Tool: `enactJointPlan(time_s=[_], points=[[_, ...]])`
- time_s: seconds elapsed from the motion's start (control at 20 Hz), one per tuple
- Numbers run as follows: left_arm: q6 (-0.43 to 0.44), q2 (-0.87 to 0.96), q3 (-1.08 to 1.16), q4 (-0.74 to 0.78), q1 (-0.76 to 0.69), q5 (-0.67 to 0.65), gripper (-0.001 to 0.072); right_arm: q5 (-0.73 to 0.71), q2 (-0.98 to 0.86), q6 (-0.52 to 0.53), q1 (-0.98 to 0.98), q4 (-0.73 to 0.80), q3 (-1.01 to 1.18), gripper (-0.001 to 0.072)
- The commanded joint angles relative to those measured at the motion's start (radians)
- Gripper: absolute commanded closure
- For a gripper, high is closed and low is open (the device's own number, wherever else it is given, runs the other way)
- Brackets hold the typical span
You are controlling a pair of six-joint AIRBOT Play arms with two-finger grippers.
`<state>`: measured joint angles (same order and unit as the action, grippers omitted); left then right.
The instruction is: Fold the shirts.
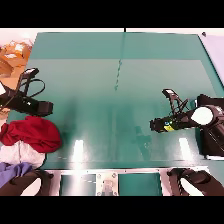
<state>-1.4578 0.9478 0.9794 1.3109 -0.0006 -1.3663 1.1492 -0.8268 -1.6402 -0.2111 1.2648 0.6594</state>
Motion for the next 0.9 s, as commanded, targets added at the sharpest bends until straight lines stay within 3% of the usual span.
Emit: enactJointPlan(time_s=[0.0, 0.05, 0.1, 0.15, 0.25, 0.4, 0.65, 0.7, 0.8, 0.85], points=[[-0.002, -0.001, -0.001, 0.063, 0.0, 0.031, 0.0679, 0.0, 0.002, -0.001, -0.003, -0.001, -0.002, 0.0692], [-0.024, -0.001, -0.001, 0.137, 0.0, 0.032, 0.0635, 0.0, 0.002, -0.001, -0.003, -0.001, -0.002, 0.0692], [-0.059, -0.001, -0.001, 0.24, 0.0, 0.032, 0.0279, 0.0, 0.002, -0.001, -0.003, -0.001, -0.002, 0.0692], [-0.116, -0.001, -0.001, 0.376, 0.0, 0.036, 0.0007, 0.0, 0.002, -0.001, -0.003, -0.001, -0.002, 0.0692], [-0.187, 0.0, -0.027, 0.608, 0.003, 0.057, -0.0004, 0.0, 0.002, -0.001, -0.003, -0.001, -0.002, 0.0692], [-0.212, 0.011, -0.172, 0.615, 0.094, 0.136, -0.0004, 0.0, 0.002, -0.001, -0.003, -0.001, -0.002, 0.0692], [-0.236, 0.086, -0.449, 0.543, 0.228, 0.331, -0.0001, 0.0, 0.002, -0.001, -0.003, -0.001, -0.002, 0.0692], [-0.236, 0.101, -0.463, 0.544, 0.229, 0.355, 0.0037, 0.0, 0.002, -0.001, -0.003, -0.001, -0.002, 0.0692], [-0.23, 0.12, -0.449, 0.541, 0.229, 0.34, 0.0669, 0.0, 0.002, -0.001, -0.003, -0.001, -0.002, 0.0692], [-0.215, 0.12, -0.421, 0.535, 0.229, 0.299, 0.0681, -0.001, 0.002, -0.001, -0.003, -0.001, -0.002, 0.0692]])
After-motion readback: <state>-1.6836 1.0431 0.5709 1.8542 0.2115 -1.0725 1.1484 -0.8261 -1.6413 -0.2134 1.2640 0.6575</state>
